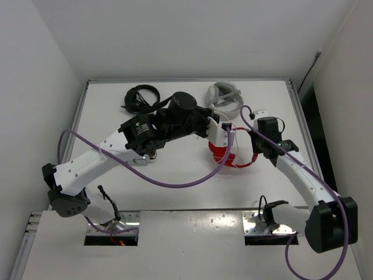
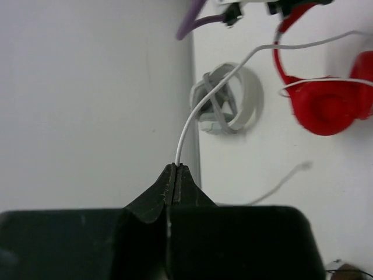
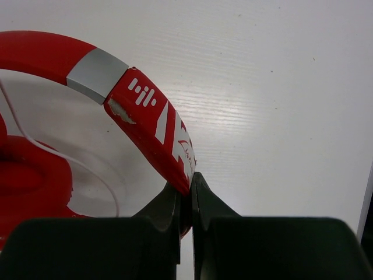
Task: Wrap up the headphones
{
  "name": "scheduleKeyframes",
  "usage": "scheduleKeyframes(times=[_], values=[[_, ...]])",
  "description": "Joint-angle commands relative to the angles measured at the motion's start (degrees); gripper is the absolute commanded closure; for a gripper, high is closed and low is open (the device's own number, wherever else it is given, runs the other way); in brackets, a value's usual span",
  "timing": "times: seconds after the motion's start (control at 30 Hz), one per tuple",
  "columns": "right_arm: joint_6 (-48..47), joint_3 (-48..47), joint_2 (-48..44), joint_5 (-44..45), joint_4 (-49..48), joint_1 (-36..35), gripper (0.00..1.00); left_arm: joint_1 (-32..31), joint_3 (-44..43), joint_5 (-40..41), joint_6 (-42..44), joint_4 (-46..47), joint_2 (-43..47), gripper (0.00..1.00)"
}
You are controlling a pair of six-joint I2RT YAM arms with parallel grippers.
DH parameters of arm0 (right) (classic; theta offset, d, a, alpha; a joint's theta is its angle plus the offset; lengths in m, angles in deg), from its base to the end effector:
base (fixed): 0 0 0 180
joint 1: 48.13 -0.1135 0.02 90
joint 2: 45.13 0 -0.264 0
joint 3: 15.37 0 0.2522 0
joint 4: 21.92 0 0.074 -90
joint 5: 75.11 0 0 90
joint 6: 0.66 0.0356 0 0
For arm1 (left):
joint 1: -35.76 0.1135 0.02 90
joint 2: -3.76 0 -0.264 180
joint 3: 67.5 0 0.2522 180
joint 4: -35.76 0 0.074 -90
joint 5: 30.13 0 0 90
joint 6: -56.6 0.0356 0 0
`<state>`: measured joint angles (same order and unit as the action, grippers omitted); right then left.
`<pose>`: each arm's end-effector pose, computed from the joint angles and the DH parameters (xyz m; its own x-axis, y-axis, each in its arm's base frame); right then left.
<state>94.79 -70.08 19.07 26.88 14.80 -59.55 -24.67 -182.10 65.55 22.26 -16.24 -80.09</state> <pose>0.2261 0.0381 0.2310 -0.7094 -0.0485 -0.7031 0.0147 0.9964 -0.0836 0.1563 -0.2683 0.4653 0.5762 0.6495 -0.4961 0.6102 0.0620 0.7898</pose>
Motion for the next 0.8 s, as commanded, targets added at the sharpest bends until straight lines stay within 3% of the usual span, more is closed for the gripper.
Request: scheduleKeyframes(times=[0.0,0.3,0.47,0.77], values=[[-1.4,-1.1,-1.1,-2.2,-1.4,-1.9,1.0,2.7,3.4,5.2,2.4,11.7,3.0,1.0],[-6.9,0.1,-9.0,-6.8,2.6,-3.6,1.0,16.3,4.7,5.8,-0.1,21.1,-2.7,1.0],[-9.1,-1.0,-13.9,-14.2,5.8,-3.0,1.0,22.8,4.2,2.9,-3.2,22.4,-7.4,1.0],[-5.2,-6.9,-16.7,-17.4,11.7,-8.6,1.0,23.9,6.4,-6.0,-13.2,14.7,-13.5,1.0]])
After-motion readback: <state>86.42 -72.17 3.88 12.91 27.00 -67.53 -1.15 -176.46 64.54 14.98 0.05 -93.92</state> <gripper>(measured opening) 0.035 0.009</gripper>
